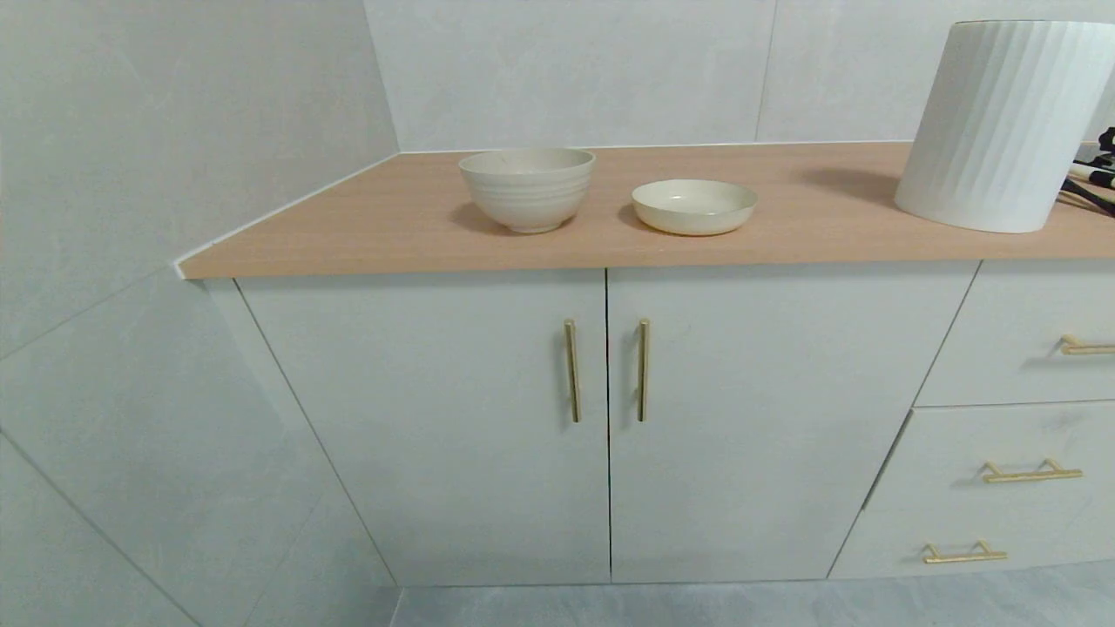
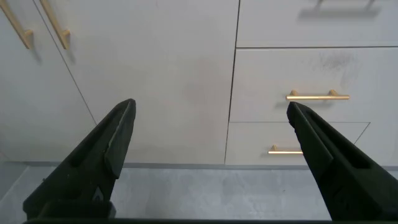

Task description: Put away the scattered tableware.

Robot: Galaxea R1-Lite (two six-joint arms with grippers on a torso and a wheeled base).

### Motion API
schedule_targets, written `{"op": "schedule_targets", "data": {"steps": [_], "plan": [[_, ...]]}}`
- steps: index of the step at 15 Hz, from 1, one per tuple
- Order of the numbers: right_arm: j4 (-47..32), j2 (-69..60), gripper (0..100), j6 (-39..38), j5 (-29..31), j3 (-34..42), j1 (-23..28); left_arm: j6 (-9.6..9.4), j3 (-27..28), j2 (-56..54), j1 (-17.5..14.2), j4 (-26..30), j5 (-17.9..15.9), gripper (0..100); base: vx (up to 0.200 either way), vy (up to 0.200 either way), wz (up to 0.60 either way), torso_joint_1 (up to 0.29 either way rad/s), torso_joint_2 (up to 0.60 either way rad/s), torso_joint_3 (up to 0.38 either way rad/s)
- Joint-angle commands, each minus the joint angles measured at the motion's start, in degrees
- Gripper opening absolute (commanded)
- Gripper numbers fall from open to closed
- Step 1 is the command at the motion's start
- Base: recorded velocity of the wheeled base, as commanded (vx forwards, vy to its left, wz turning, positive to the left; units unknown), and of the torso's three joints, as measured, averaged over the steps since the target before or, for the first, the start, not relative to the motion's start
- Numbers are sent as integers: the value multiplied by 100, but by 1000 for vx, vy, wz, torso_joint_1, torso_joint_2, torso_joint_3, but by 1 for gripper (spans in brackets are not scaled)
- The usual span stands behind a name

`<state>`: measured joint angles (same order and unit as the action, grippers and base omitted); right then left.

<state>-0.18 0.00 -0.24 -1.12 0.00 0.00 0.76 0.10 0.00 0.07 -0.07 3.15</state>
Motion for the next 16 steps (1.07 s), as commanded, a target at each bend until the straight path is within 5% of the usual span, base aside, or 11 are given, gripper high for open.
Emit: {"op": "schedule_targets", "data": {"steps": [1,4,5,7,10,12,13,16], "plan": [[1,9,100,-2,-2,0,0,4,-1,0,1,-1,2,100,0,0,0,0,0,0],[45,9,100,95,77,-18,0,4,-1,0,1,-1,2,100,0,0,0,0,0,0],[194,79,100,60,68,-536,-18,4,-1,0,1,-1,2,100,0,0,0,0,0,0],[-289,1433,100,-81,-389,-1986,-334,4,-1,0,1,-1,2,100,0,0,0,0,0,0],[-465,4157,100,-81,-1083,-3041,-650,4,-1,0,1,-1,2,100,0,0,0,0,0,0],[-448,4878,100,-90,-1101,-3366,-1011,4,-1,0,1,-1,2,100,0,0,0,0,0,0],[-105,6267,100,-336,-1083,-4025,-1986,4,-1,0,1,-1,2,100,0,0,0,0,0,0],[563,7980,100,-547,-1110,-4843,-2681,4,-1,0,1,-1,2,100,0,0,0,0,0,0]]}}
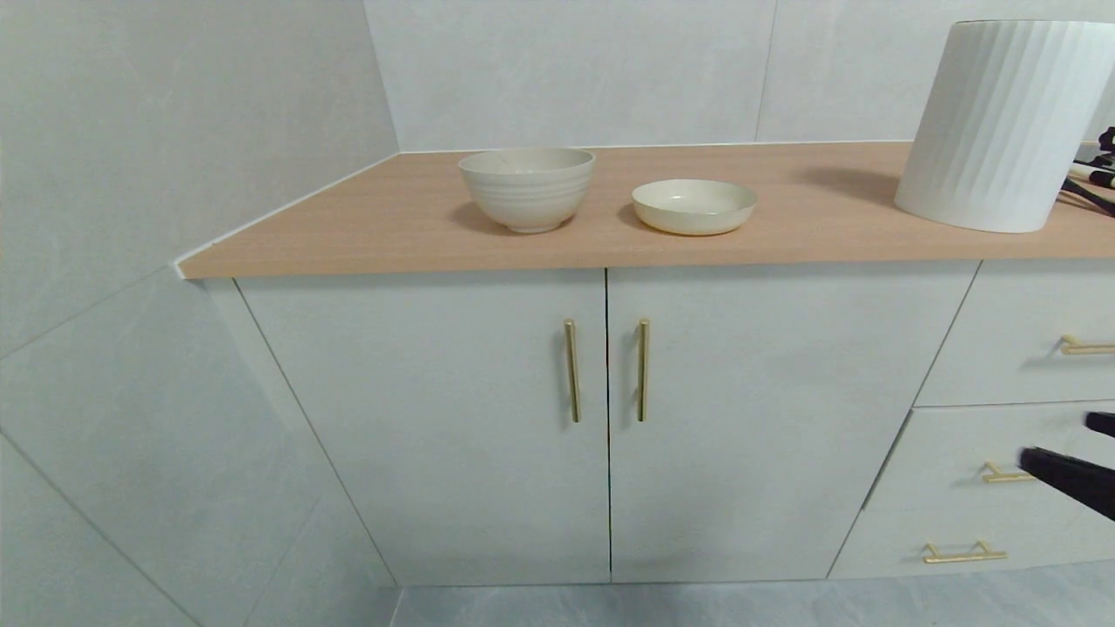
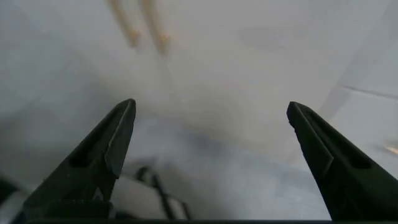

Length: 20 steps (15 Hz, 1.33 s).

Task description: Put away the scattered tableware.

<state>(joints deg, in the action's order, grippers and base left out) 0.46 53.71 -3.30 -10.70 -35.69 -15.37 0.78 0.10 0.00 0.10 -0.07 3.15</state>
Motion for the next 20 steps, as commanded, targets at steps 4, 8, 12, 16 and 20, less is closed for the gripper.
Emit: {"op": "schedule_targets", "data": {"steps": [4,8,12,16,20], "plan": [[543,4218,100,-329,-415,-2416,-1521,1,-1,0,-1,-1,2,100,0,0,0,0,0,0],[622,4947,100,-549,-1074,-3031,-1521,1,-1,0,-1,-1,2,100,0,0,0,0,0,0],[1606,5870,100,-549,-986,-3233,-1548,1,-1,0,-1,-1,2,100,0,0,0,0,0,0],[2450,6266,100,-619,-775,-3225,-1644,1,-1,0,-1,-1,2,100,0,0,0,0,0,0],[2986,6529,100,-654,-661,-3198,-1741,1,-1,0,-1,-1,2,100,0,0,0,0,0,0]]}}
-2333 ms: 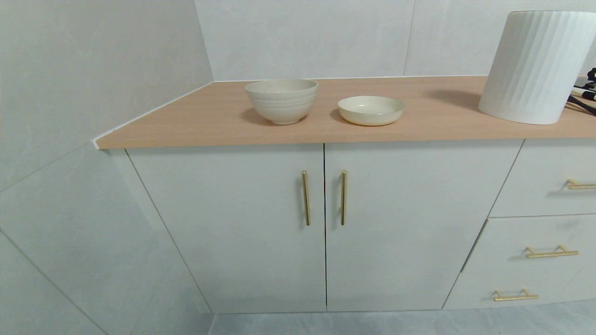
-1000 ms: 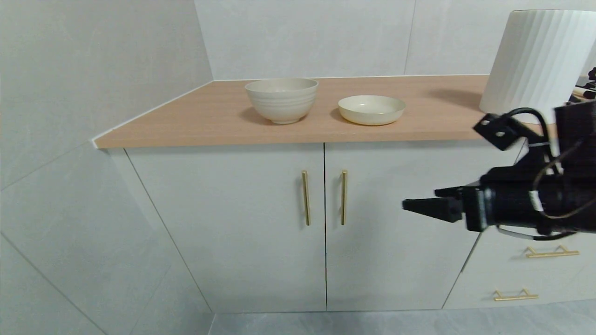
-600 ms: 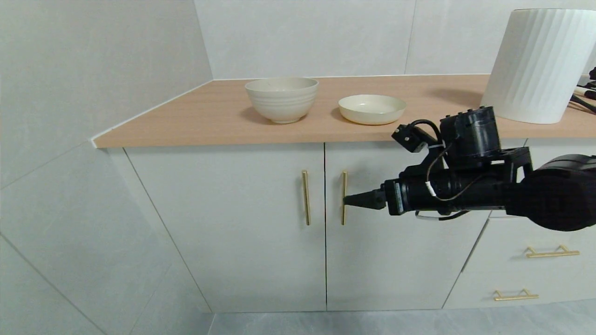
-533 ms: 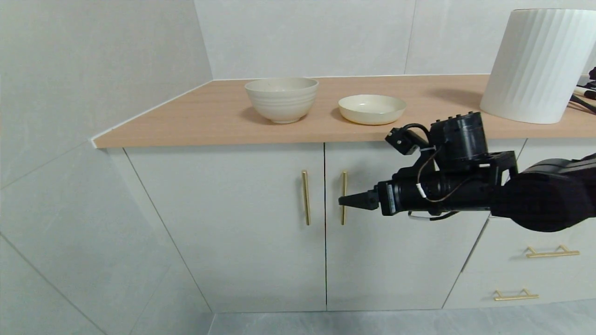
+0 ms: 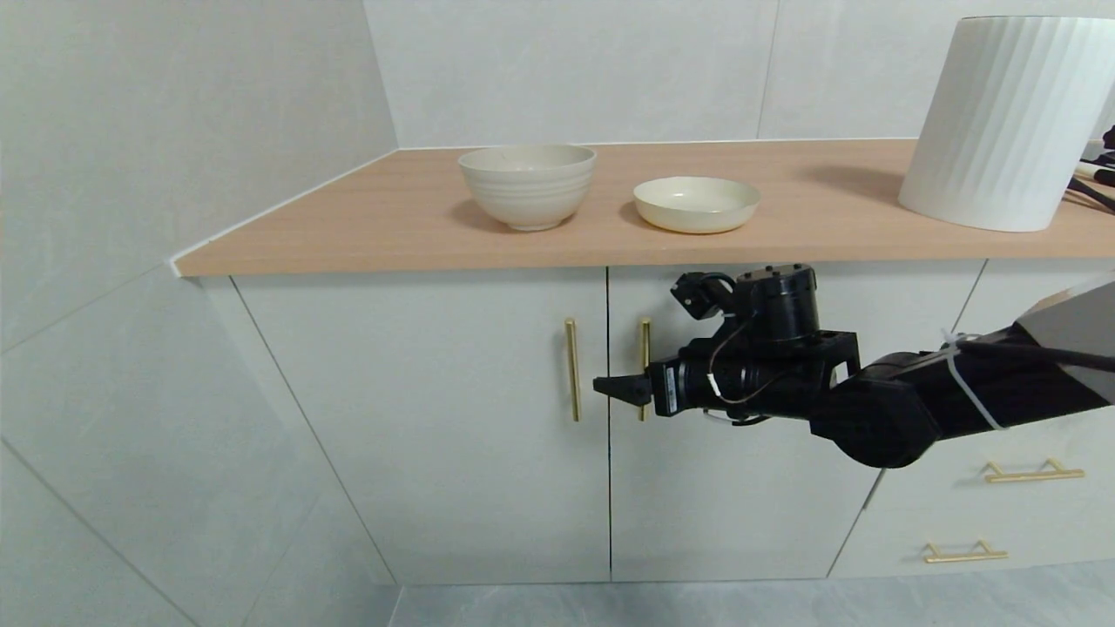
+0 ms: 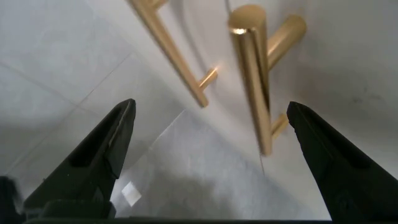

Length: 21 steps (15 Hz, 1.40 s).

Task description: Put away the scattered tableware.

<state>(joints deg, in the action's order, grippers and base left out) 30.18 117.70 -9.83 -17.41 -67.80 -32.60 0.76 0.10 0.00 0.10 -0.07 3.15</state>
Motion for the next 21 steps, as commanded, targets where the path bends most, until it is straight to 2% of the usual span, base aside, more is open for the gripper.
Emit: {"op": "schedule_targets", "data": {"steps": [1,6,11,15,18,21], "plan": [[119,183,100,-2,71,22,-19,4,-1,0,-1,-1,2,100,0,0,0,0,0,0],[480,201,100,-353,88,48,-168,4,-1,0,-1,-1,2,100,0,0,0,0,0,0],[1025,157,100,-468,62,417,-300,4,-1,0,-1,-1,2,100,0,0,0,0,0,0],[1446,-142,100,-459,9,1015,-432,4,-1,0,-1,-1,2,100,0,0,0,0,0,0],[1464,-423,100,-459,-166,1366,-528,4,-1,0,-1,-1,2,100,0,0,0,0,0,0],[1482,-968,100,-468,-360,2078,-616,4,-1,0,-1,-1,2,100,0,0,0,0,0,0]]}}
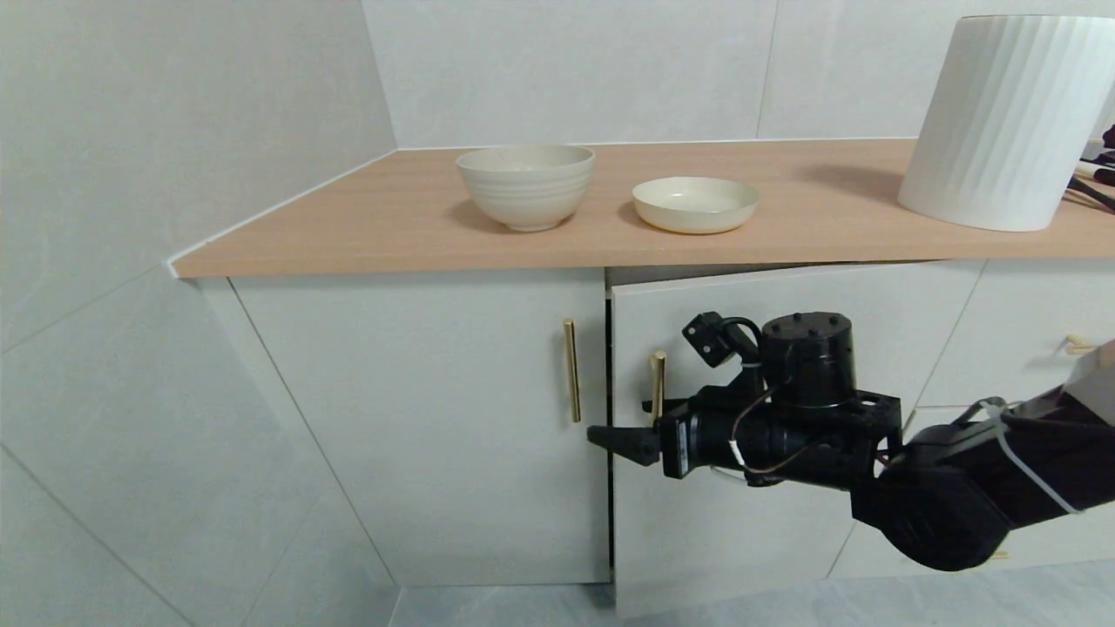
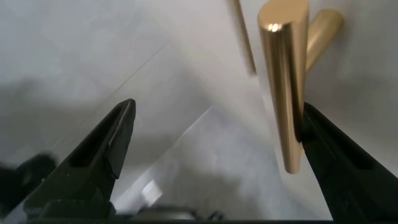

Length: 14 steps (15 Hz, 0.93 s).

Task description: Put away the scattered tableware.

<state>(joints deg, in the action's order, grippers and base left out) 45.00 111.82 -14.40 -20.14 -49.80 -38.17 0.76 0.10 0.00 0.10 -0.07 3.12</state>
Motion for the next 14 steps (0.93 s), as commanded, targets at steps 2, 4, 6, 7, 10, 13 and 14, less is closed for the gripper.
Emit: {"op": "schedule_targets", "data": {"steps": [2,4,6,7,10,13,14], "plan": [[0,-715,100,-10,-148,770,-244,-5,-1,0,-1,-1,4,100,0,0,0,0,0,0],[0,-943,100,-10,-166,981,-279,-84,-1,0,-1,-1,-4,100,0,0,0,0,0,0],[0,-917,100,-10,-368,1025,-296,-243,-1,0,-1,-1,-13,100,0,0,0,0,0,0],[0,-934,100,-10,-447,1139,-296,-278,-1,0,-1,-1,-13,100,0,0,0,0,0,0],[27,-1066,100,-10,-500,1570,-296,-287,755,18,-1,-45,-295,100,0,0,0,0,0,0],[730,-1093,100,-10,-544,2185,-314,-287,2144,1213,25,1036,-1982,100,0,0,0,0,0,0],[888,-1093,100,-10,-553,2299,-367,-287,2442,2004,25,1009,-2588,100,0,0,0,0,0,0]]}}
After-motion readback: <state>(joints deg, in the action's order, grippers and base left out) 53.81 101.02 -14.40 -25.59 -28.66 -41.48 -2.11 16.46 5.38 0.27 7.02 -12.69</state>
